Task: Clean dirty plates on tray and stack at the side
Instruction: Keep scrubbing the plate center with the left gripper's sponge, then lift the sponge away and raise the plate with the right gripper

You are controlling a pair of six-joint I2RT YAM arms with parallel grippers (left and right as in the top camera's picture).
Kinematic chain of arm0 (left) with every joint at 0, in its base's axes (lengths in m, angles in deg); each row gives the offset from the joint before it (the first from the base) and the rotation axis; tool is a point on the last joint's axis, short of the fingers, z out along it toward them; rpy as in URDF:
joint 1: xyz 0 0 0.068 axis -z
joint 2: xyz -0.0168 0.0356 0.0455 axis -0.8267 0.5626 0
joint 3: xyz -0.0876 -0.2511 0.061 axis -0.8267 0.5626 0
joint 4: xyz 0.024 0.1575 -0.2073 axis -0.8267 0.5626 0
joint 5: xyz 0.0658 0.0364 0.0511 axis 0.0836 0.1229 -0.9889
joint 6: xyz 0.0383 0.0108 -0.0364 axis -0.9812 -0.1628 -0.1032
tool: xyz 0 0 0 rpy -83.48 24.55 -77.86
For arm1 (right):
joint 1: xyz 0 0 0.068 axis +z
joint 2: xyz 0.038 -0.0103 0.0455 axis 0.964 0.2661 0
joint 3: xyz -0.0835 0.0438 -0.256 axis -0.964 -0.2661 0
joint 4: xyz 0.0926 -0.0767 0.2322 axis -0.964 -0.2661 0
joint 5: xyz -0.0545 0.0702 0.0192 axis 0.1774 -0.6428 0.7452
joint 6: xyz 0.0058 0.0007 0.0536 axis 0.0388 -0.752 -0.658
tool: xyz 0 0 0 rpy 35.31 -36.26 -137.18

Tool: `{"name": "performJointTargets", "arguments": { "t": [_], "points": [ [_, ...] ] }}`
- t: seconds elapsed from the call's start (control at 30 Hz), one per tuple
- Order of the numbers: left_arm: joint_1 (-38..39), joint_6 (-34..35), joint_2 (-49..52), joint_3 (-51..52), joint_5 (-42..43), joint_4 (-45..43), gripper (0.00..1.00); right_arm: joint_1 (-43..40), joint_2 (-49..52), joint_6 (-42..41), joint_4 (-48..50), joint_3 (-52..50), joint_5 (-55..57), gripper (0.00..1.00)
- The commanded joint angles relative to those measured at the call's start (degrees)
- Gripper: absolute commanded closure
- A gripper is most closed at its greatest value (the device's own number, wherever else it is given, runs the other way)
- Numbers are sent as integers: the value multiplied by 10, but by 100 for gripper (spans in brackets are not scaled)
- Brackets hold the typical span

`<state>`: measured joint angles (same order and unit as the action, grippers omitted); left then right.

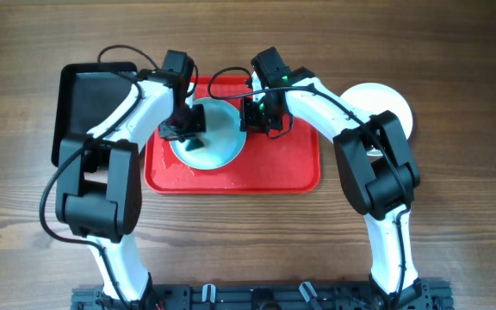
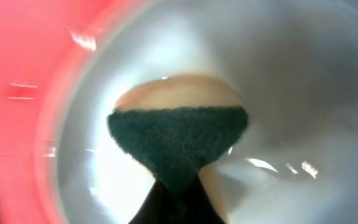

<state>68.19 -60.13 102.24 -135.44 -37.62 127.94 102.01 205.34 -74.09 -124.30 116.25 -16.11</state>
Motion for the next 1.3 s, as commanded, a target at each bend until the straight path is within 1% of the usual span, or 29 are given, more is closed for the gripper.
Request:
{"name": "performJointTargets", "arguments": {
  "t": [0.0,0.07,0.13,0.17,0.23,0.33,0.37,0.43,0.53,0.6,0.7,0.8,1.0,1.13,1.27],
  "points": [
    [11,-64,15,17,213,-15,96,-2,20,-9,-7,-3,29,96],
    [12,-59,15,17,211,-45,96,-2,20,-9,-7,-3,28,96],
    [12,-32,15,17,189,-72,96,-2,20,-9,-7,-3,29,96],
    [12,2,15,19,152,-91,96,-2,20,-9,-7,-3,29,96],
    [12,45,16,19,92,-108,96,-2,20,-9,-7,-3,29,96],
    [12,78,16,19,5,-125,96,-2,20,-9,-7,-3,29,96],
    [12,85,17,19,-12,-127,96,-2,20,-8,-7,-3,29,96],
    [12,101,17,19,-61,-126,96,-2,20,-8,-7,-3,29,96],
    [12,155,17,19,-177,-111,96,-2,20,-8,-7,-3,29,96],
    [12,177,17,19,-225,-96,96,-2,20,-8,-7,-3,29,96],
    [13,177,15,15,-221,-72,96,-2,20,-8,-7,-3,29,96],
    [13,176,1,-5,-192,-44,96,-2,20,-9,-8,-3,29,96],
    [-1,174,-69,-91,-129,-9,96,-2,20,-9,-8,-3,29,96],
    [-15,144,-106,-130,-120,2,96,-2,20,-8,-8,-3,29,96],
    [-23,144,-116,-131,-120,15,96,-2,20,-8,-8,-3,29,96]
  ]
}}
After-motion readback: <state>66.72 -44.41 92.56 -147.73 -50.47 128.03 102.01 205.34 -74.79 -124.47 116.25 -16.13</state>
